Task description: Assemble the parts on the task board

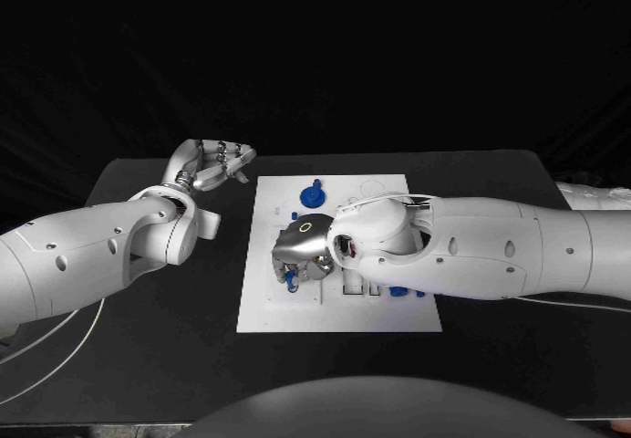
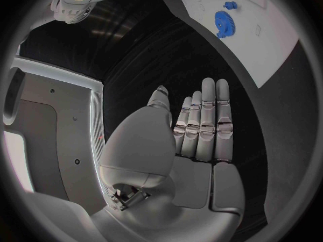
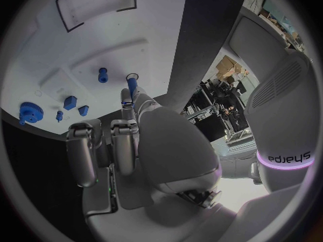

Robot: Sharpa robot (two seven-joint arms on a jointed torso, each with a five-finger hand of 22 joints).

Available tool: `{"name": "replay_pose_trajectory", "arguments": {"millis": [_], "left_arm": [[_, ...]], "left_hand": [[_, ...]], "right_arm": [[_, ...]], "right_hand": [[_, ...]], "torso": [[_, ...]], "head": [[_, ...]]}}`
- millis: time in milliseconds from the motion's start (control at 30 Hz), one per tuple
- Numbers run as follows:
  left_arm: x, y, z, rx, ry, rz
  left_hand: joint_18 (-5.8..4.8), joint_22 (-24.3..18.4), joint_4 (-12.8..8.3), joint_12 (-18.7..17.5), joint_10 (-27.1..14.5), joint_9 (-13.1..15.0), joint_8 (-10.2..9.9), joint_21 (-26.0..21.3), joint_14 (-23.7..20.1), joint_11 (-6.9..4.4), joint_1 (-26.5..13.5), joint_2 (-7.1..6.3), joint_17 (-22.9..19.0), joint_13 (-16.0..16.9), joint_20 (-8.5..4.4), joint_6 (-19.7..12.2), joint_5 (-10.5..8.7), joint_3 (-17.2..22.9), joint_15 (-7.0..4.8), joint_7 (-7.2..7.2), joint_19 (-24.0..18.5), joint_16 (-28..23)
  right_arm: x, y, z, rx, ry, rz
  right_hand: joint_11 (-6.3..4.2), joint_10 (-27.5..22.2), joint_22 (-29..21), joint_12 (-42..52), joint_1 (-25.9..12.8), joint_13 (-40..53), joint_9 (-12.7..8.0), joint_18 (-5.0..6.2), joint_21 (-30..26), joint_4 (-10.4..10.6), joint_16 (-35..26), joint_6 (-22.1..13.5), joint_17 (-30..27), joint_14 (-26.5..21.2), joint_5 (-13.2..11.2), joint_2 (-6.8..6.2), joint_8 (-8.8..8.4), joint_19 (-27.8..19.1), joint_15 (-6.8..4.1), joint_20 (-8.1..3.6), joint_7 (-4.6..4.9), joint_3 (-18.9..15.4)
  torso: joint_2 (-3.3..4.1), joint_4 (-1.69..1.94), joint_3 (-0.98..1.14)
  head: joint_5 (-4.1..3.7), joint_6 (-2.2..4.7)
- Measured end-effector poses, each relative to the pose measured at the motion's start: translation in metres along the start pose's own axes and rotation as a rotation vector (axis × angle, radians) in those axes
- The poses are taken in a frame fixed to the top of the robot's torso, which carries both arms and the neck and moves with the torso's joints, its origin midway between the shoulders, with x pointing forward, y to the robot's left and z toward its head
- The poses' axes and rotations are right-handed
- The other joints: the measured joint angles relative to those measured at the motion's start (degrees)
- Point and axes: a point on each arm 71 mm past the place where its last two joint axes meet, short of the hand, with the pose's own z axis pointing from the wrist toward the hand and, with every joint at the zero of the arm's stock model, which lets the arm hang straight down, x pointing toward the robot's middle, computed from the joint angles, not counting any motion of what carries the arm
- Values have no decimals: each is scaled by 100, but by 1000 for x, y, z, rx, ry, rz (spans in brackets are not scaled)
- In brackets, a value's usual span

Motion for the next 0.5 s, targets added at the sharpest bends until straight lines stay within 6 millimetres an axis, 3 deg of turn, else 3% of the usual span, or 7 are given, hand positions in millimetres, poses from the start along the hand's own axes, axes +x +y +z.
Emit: {"name": "replay_pose_trajectory", "arguments": {"millis": [500], "left_arm": [[1,0,0,1,1,0]], "left_hand": [[0,-10,0,0,0,0,0,0,0,0,0,0,-7,0,0,0,0,0,0,0,0,0]], "right_arm": [[1,1,3,2,32,8]], "right_hand": [[-9,10,-1,0,-15,-1,0,0,0,-1,0,-10,-1,0,-3,13,0,0,0,0,10,-2]], "torso": [[1,-7,3]], "head": [[-26,8]]}}
